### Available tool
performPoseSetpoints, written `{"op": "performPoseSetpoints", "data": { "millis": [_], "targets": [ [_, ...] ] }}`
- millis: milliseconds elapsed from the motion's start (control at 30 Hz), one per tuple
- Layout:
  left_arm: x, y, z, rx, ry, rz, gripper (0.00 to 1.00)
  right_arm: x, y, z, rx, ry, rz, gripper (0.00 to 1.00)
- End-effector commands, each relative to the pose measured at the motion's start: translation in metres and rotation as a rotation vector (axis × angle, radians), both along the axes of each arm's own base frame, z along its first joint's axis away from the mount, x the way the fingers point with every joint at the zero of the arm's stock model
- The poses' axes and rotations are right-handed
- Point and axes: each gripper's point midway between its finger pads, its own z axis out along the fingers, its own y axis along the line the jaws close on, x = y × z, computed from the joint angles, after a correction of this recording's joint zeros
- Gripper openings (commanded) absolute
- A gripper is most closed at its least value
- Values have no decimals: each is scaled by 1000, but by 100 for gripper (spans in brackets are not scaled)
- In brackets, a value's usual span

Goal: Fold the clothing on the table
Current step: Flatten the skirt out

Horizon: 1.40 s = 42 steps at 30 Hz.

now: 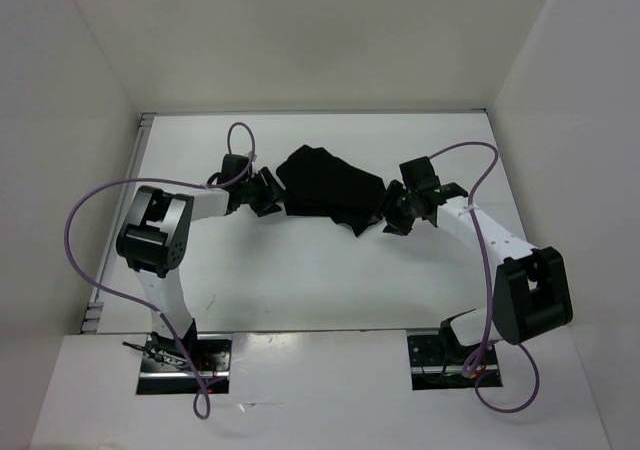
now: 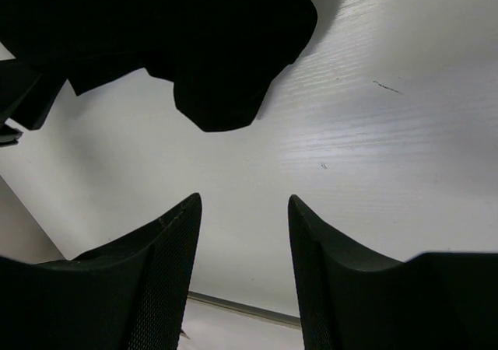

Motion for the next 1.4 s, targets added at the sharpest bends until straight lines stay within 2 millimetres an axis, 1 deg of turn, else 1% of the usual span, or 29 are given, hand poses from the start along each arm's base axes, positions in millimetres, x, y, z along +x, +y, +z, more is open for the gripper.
{"op": "performPoseSetpoints", "data": {
  "millis": [0, 33, 67, 133, 200, 267, 300, 333, 367, 400, 433, 467, 500, 567, 600, 633, 667, 700, 767, 800, 833, 867, 1000, 1033, 1100, 1167, 1200, 1300, 1367],
  "targets": [
    [0, -3, -23, -1, 36, -9, 55, 10, 2, 25, 19, -74, -8, 54],
    [2, -6, -19, -17, 34, -12, 40, 10, 2, 25, 19, -74, -8, 54],
    [3, -6, -23, -21, 42, -6, 32, 10, 2, 29, 22, -85, -9, 54],
    [9, -9, -20, -31, 26, -13, 18, 6, 1, 27, 19, -76, -8, 54],
    [8, -9, -24, -29, 34, -12, 0, 4, 0, 27, 20, -79, -9, 54],
    [9, -9, -15, -32, 21, -13, 0, 1, 0, 27, 25, -77, -16, 54],
    [7, -9, -4, -36, 5, -13, 0, 1, 0, 27, 25, -77, -16, 54],
    [7, -9, 6, -39, -9, -13, 0, -5, 0, 20, 31, -50, -18, 54],
    [5, -8, 27, -37, -42, -22, 0, -5, 0, 17, 31, -50, -18, 54],
    [2, -7, 39, -35, -59, -28, 0, -11, 0, 11, 33, -28, -12, 54],
    [0, -6, 51, -31, -78, -36, 0, -11, 1, 9, 46, -26, -15, 54],
    [-6, -3, 60, -14, -71, -33, 0, -9, 4, 8, 57, -26, -9, 55],
    [-10, -1, 86, -10, -129, -47, 0, -12, 3, 4, 54, -16, -9, 55],
    [-21, 3, 107, 0, -145, -44, 0, -11, 12, 1, 69, -10, 7, 55],
    [-29, 7, 129, 3, -198, -43, 0, -11, 12, 1, 69, -10, 7, 55],
    [-34, 10, 135, 6, -211, -36, 0, -13, 16, -3, 64, 4, 19, 55],
    [-42, 11, 153, -2, -252, -35, 0, -13, 19, -9, 64, 19, 20, 55],
    [-48, 15, 150, 7, -241, -27, 0, -13, 19, -12, 60, 30, 20, 55],
    [-54, 16, 156, 4, -253, -26, 0, -13, 28, -17, 64, 34, 37, 55],
    [-59, 17, 152, 8, -238, -27, 0, -15, 29, -25, 61, 63, 41, 55],
    [-60, 17, 156, 5, -249, -26, 0, -13, 36, -24, 68, 59, 49, 55],
    [-63, 18, 151, 9, -231, -27, 0, -15, 43, -27, 68, 58, 70, 55],
    [-66, 19, 149, 10, -228, -27, 0, -16, 66, -34, 82, 88, 101, 55],
    [-68, 19, 145, 12, -219, -27, 0, -18, 72, -32, 100, 89, 109, 55],
    [-68, 19, 145, 17, -224, -33, 0, -22, 89, -37, 112, 102, 145, 55],
    [-69, 20, 143, 20, -213, -33, 0, -24, 103, -35, 127, 106, 174, 54],
    [-69, 20, 143, 20, -213, -33, 0, -31, 113, -42, 120, 130, 193, 54],
    [-69, 20, 143, 20, -213, -33, 0, -38, 130, -49, 126, 145, 218, 54],
    [-69, 20, 143, 20, -213, -33, 0, -34, 135, -52, 143, 149, 215, 53]
  ]
}}
